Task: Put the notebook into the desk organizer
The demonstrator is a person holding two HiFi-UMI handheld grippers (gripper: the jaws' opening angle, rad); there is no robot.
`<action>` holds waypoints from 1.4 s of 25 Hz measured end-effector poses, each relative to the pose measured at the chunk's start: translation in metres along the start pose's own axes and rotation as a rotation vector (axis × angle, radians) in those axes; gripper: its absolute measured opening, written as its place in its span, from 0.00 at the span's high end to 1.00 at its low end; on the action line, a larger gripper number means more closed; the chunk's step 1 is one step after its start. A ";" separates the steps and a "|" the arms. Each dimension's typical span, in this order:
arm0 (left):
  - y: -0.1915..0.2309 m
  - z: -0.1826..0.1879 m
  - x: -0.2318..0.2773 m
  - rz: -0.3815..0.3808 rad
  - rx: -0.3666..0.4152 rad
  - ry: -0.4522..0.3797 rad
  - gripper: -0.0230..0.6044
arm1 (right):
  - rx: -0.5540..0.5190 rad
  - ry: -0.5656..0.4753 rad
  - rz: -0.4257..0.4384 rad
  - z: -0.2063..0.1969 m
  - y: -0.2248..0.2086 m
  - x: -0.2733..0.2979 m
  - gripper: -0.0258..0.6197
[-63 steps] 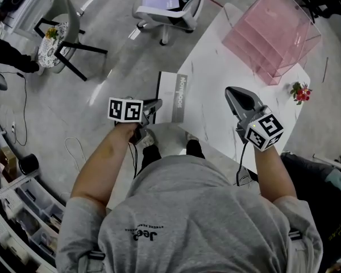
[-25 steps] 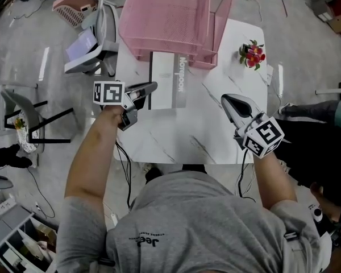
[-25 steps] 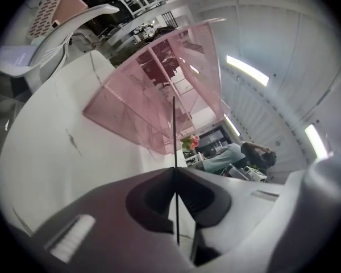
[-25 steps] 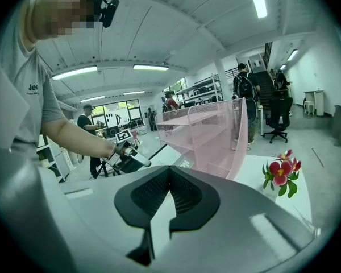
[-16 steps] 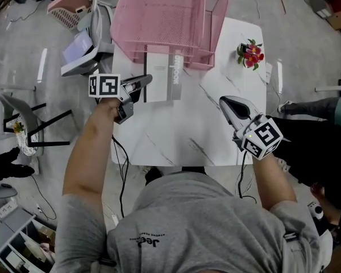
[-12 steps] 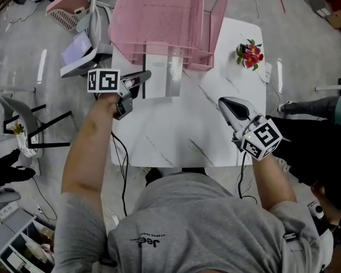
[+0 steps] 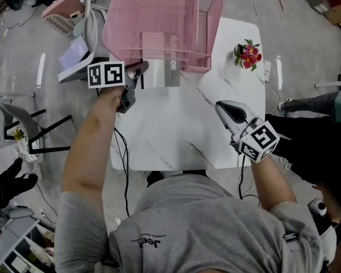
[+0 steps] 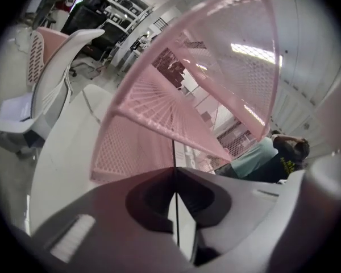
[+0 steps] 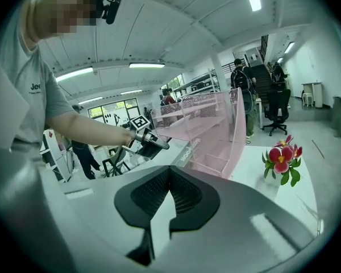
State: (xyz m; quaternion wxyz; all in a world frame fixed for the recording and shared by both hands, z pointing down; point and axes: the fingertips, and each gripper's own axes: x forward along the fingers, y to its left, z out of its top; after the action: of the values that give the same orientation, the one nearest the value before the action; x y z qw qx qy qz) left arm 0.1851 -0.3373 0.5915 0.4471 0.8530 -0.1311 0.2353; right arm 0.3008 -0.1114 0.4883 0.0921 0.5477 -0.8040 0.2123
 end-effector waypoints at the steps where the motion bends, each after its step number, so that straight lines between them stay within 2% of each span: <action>1: 0.002 0.002 0.000 0.030 0.027 -0.009 0.85 | 0.001 0.002 0.000 -0.001 0.000 0.000 0.96; 7: 0.008 0.007 0.003 0.205 0.221 -0.062 0.79 | 0.011 0.012 0.006 -0.006 -0.001 0.001 0.96; 9: 0.001 0.009 0.005 0.204 0.304 -0.085 0.78 | 0.013 0.014 0.009 -0.008 0.000 0.002 0.96; 11: -0.010 0.011 0.006 0.164 0.369 -0.104 0.77 | 0.014 0.017 0.013 -0.009 0.000 0.003 0.96; 12: -0.014 0.011 0.007 0.145 0.398 -0.102 0.71 | 0.015 0.018 0.014 -0.009 0.000 0.004 0.96; 14: -0.022 0.009 0.010 0.118 0.458 -0.084 0.50 | 0.018 0.020 0.015 -0.012 -0.001 0.004 0.96; 17: -0.032 0.000 0.015 0.070 0.558 -0.048 0.32 | 0.020 0.021 0.017 -0.014 -0.001 0.004 0.96; 22: -0.035 -0.026 0.020 0.029 0.764 0.092 0.12 | 0.012 0.022 0.021 -0.013 0.001 0.004 0.96; 26: -0.025 -0.044 0.020 0.050 0.901 0.177 0.06 | 0.013 0.021 0.018 -0.014 0.000 0.003 0.96; 29: -0.019 -0.048 0.019 0.087 0.953 0.206 0.06 | 0.015 0.021 0.019 -0.016 0.000 0.004 0.96; 32: -0.013 -0.043 0.017 0.164 0.984 0.191 0.06 | 0.014 0.021 0.019 -0.016 0.000 0.005 0.96; 35: -0.005 -0.026 0.012 0.266 0.989 0.127 0.07 | 0.011 0.021 0.022 -0.015 0.001 0.007 0.96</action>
State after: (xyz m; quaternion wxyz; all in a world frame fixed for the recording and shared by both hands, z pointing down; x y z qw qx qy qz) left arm 0.1902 -0.3132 0.6076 -0.0364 0.9223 -0.0841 0.3755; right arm 0.2961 -0.1102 0.5041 0.0951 0.5370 -0.8079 0.2234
